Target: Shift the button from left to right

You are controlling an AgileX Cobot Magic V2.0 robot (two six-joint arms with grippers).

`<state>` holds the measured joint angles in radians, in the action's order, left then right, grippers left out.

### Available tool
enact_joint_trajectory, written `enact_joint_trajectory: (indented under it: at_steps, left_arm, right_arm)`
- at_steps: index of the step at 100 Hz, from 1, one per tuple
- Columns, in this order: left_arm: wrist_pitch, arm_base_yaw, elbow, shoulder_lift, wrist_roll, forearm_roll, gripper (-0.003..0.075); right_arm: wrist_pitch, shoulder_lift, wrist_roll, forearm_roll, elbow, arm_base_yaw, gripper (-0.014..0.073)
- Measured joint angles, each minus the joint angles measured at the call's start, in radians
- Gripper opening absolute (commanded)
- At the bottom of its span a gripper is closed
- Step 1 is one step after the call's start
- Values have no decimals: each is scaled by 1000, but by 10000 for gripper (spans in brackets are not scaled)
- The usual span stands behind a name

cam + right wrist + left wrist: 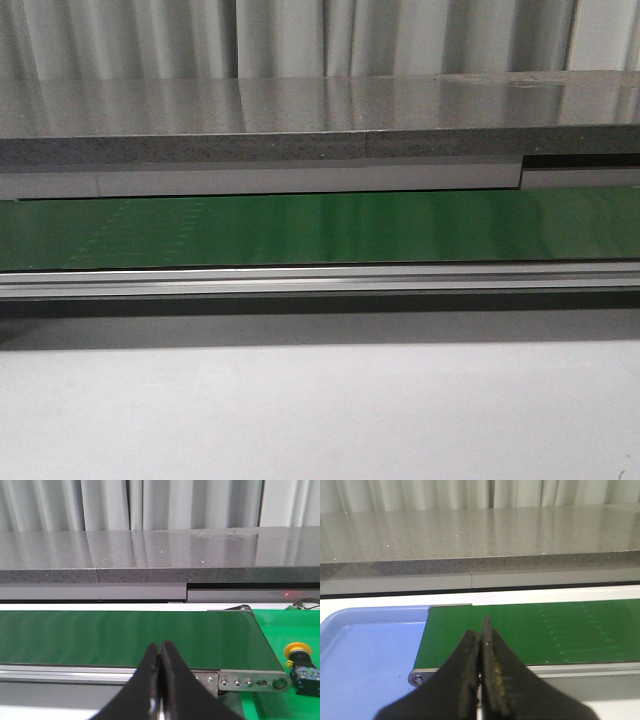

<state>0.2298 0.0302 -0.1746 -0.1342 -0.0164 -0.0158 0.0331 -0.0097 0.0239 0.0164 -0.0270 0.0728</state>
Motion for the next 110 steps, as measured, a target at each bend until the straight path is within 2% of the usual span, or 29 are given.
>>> enact_joint_trajectory:
  at_steps: [10,34,61,110]
  left_arm:
    - [-30,0,45,39,-56,-40,-20]
    - [-94,0,167,138,-91,-56,-20]
    - [-191,0,170,138,-94,-58,-20]
    - [-195,0,170,138,-96,-58,-20]
  right_arm:
    - [0,0,0,0,0,0,-68]
    - [0,0,0,0,0,0,-68]
    - [-2,0,0,0,0,0,-68]
    - [-2,0,0,0,0,0,-68]
